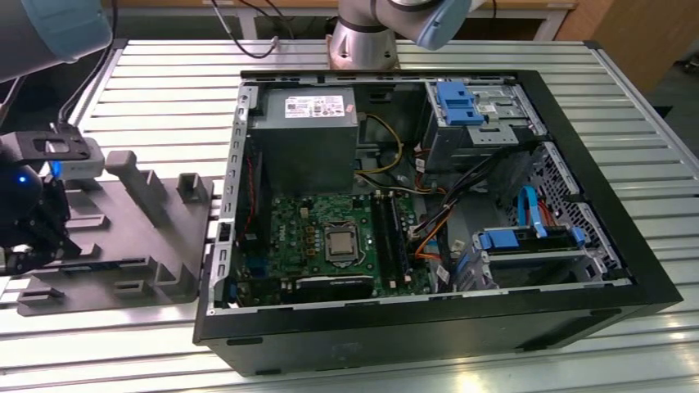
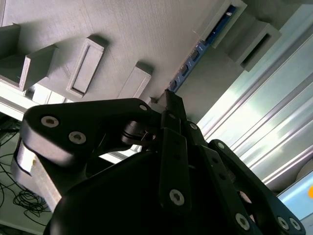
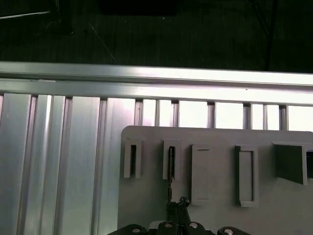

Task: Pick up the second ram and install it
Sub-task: 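Pick up the second ram and move it above second insertion slot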

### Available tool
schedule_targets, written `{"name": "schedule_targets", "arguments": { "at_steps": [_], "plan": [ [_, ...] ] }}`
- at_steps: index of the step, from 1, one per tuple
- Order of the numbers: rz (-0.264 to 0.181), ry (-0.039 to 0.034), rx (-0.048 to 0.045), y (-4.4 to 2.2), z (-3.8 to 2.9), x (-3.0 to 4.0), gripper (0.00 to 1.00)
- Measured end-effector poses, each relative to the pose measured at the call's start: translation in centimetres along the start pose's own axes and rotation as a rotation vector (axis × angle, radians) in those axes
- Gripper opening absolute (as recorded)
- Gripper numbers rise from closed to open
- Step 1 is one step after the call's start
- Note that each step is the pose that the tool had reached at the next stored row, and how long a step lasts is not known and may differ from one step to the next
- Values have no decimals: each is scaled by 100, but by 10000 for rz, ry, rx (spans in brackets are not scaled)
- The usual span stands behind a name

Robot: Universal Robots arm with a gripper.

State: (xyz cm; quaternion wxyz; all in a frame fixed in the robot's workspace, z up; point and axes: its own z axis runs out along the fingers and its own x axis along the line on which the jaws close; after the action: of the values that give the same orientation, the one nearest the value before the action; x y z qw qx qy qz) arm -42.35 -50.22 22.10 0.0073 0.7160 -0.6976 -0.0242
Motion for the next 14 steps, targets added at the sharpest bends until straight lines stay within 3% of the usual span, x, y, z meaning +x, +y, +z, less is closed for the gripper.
{"name": "schedule_targets", "arguments": {
  "at_steps": [14],
  "plan": [
    [0, 0, 0, -28, 51, 43, 11]
  ]
}}
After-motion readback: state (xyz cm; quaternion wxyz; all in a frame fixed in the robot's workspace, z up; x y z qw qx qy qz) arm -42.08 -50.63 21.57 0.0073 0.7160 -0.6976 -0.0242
